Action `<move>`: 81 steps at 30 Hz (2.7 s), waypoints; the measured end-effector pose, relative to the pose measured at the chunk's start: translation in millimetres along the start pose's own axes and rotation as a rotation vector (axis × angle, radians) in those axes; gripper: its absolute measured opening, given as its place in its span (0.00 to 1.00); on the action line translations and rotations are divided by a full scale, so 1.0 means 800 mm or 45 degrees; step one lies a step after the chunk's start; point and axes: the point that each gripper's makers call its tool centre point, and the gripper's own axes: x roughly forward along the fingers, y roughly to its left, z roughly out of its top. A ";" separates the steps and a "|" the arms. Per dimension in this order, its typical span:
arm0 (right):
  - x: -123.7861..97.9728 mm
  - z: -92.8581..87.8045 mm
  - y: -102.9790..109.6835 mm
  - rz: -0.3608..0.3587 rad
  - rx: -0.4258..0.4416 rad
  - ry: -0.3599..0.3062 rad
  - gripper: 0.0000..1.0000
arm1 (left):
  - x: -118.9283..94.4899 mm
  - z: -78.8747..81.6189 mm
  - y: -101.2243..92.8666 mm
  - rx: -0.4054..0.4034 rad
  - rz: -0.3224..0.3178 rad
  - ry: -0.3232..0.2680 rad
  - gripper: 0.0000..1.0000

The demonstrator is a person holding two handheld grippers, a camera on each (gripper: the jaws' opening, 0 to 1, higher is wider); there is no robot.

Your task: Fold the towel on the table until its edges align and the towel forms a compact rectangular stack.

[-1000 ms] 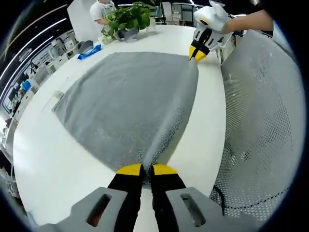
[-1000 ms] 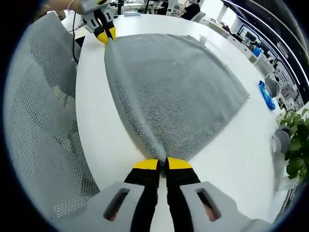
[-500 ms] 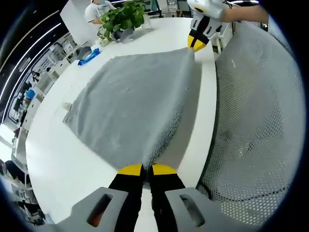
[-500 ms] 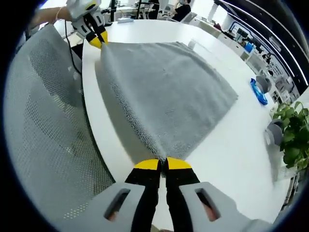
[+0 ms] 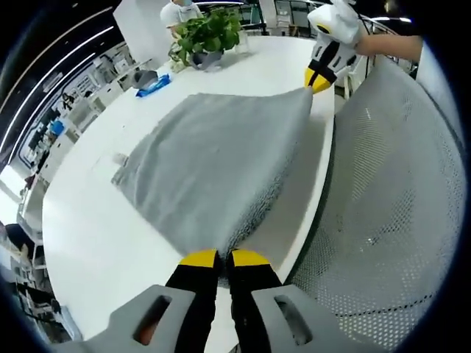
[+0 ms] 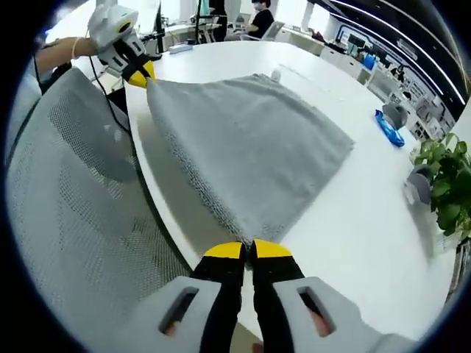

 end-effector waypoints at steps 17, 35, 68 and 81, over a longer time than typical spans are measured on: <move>-0.024 0.051 -0.034 -0.045 0.012 -0.079 0.01 | -0.015 0.032 0.050 -0.110 0.054 -0.048 0.05; -0.035 0.150 -0.145 -0.269 -0.046 -0.209 0.01 | -0.015 0.105 0.166 -0.115 0.256 -0.187 0.05; 0.092 0.180 -0.254 -0.480 -0.050 -0.177 0.01 | 0.111 0.115 0.281 -0.223 0.377 -0.112 0.07; 0.140 0.169 -0.277 -0.524 0.027 -0.111 0.03 | 0.145 0.082 0.304 -0.397 0.405 -0.076 0.01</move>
